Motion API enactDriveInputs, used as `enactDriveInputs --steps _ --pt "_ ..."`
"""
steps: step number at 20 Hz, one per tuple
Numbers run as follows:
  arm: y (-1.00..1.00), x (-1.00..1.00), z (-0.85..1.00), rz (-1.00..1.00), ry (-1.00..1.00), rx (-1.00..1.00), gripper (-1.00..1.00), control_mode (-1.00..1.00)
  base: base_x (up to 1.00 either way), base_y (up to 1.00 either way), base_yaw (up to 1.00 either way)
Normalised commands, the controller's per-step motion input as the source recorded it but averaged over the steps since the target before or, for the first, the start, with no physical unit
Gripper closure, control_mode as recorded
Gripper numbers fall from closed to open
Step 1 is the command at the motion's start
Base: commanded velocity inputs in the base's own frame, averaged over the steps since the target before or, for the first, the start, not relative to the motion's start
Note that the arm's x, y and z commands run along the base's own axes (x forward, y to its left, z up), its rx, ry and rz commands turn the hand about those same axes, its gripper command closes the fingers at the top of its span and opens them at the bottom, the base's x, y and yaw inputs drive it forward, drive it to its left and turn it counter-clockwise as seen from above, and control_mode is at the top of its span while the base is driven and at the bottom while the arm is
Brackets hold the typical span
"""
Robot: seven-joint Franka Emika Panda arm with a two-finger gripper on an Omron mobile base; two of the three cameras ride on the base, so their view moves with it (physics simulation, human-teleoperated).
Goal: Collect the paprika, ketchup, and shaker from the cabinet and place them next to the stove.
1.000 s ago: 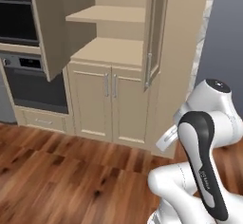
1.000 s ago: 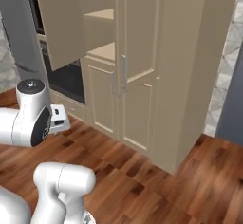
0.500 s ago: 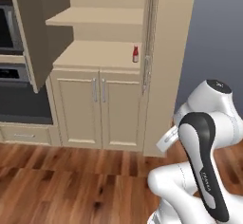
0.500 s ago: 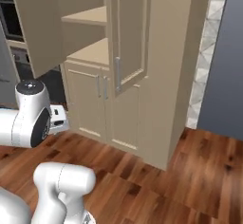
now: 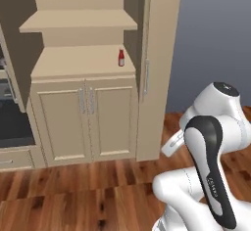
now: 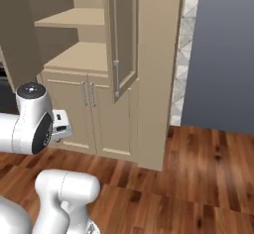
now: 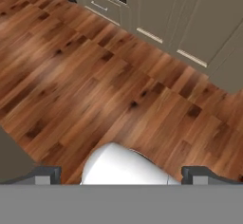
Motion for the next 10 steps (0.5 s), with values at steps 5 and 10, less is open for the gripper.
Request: enactDriveInputs --steps 5,10 --pt "0.00 0.00 0.00 0.00 0.00 0.00 -1.00 1.00 0.26 0.74 -0.37" --pt "0.00 0.00 0.00 0.00 0.00 0.00 -1.00 1.00 0.47 0.67 -0.31"
